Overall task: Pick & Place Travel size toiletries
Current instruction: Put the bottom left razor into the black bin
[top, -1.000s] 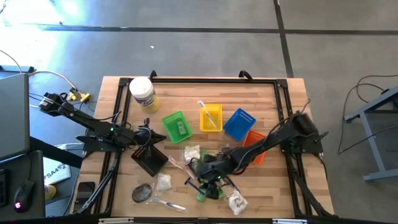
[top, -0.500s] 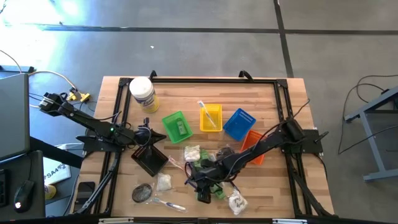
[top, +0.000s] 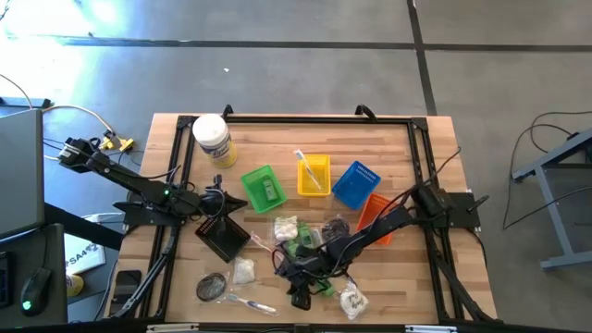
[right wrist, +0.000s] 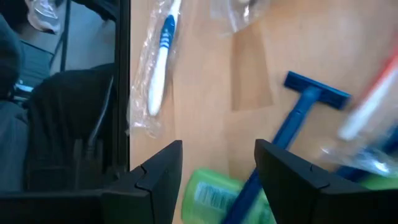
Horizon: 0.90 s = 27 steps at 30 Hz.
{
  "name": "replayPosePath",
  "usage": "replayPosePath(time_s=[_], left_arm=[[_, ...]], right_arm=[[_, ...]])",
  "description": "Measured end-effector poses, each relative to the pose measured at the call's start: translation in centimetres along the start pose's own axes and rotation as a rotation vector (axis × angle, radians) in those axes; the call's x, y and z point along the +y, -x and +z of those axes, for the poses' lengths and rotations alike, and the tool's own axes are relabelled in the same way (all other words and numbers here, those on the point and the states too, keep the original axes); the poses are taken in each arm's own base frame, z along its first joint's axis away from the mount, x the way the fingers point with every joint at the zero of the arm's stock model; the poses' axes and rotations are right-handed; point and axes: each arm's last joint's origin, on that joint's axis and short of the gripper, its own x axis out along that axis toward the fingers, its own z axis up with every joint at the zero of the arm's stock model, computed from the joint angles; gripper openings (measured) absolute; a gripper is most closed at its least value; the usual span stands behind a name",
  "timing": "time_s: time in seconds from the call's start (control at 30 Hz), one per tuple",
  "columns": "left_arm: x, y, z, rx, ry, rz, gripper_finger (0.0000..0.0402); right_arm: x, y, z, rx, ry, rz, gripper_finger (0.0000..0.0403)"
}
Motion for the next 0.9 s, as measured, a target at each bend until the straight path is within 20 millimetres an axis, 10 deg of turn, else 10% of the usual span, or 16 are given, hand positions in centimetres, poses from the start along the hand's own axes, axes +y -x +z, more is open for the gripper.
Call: replayPosePath(time_s=[0.9], left_arm=[[0.0,0.0,0.0,0.002,-0.001,0.0,0.0]], right_arm=[[0.4,-0.2,-0.4,-0.034,0.249,-0.133,0.0194]])
